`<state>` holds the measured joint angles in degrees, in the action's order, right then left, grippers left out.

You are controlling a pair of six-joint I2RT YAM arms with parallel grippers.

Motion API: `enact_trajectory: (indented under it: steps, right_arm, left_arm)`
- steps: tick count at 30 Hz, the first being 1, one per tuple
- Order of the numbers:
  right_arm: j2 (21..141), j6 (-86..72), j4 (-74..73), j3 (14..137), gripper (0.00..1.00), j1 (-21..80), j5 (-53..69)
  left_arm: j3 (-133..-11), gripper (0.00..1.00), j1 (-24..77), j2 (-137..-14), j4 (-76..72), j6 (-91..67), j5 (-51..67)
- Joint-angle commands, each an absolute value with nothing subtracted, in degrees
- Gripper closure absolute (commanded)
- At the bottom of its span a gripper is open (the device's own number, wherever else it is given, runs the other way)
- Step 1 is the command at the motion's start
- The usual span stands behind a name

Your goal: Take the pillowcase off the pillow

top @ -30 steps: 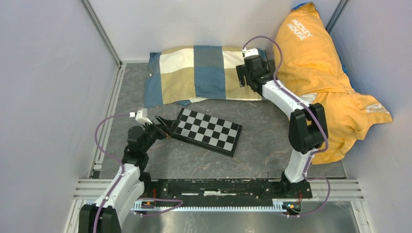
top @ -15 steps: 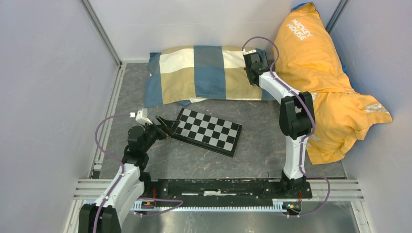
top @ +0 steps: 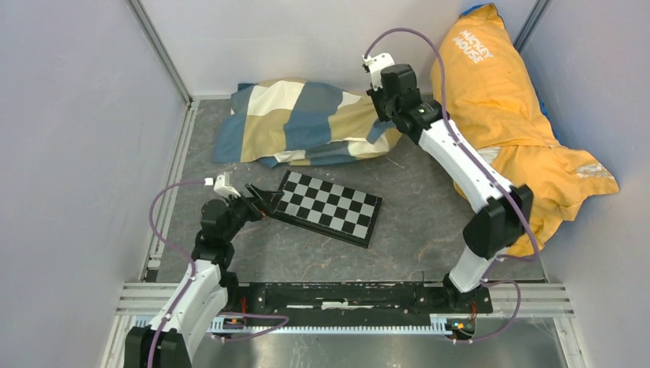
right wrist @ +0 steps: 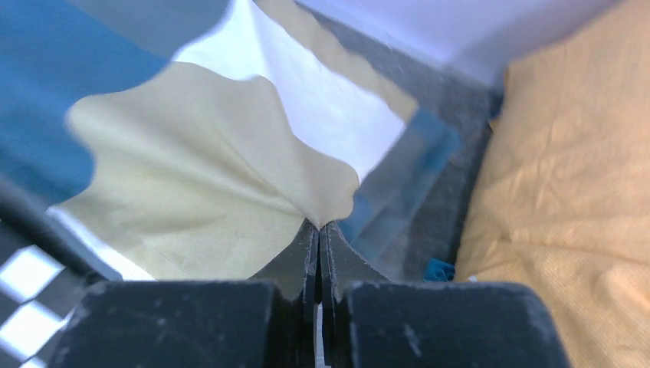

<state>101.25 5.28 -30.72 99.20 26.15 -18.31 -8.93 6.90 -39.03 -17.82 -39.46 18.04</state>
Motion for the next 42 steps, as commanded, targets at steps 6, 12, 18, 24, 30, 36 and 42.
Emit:
enact_trajectory:
  steps: [6,12,18,24,30,36,42]
  right_arm:
    - [78.8,0.4,-23.9,94.5,1.00,28.7,-3.6]
    - [67.1,-3.3,-19.3,74.3,1.00,28.7,2.3]
    - [65.7,-0.5,-25.2,68.5,0.44,28.7,3.3]
    - [65.4,9.4,-30.5,69.5,0.02,33.8,4.5]
    - [69.6,11.8,-28.8,71.1,0.00,45.6,-1.4]
    - [78.7,13.7,-22.2,68.6,0.08,56.5,-8.0]
    - [87.0,14.5,-13.4,66.9,0.31,61.6,-15.1]
  left_arm:
    - [-10.5,0.00,7.1,-35.0,-16.9,-36.3,16.8]
    - [-9.7,0.00,7.1,-34.4,-18.2,-39.2,16.0]
    - [-11.5,0.00,7.2,-38.9,-16.9,-50.0,13.0]
    - [-13.6,0.00,7.1,-38.6,-11.3,-44.3,6.7]
    - [-12.8,0.00,7.1,-34.1,-8.2,-38.2,7.1]
    - [-11.9,0.00,7.1,-29.3,-7.3,-36.5,6.5]
    - [-10.7,0.00,7.1,-26.5,-6.6,-36.3,4.7]
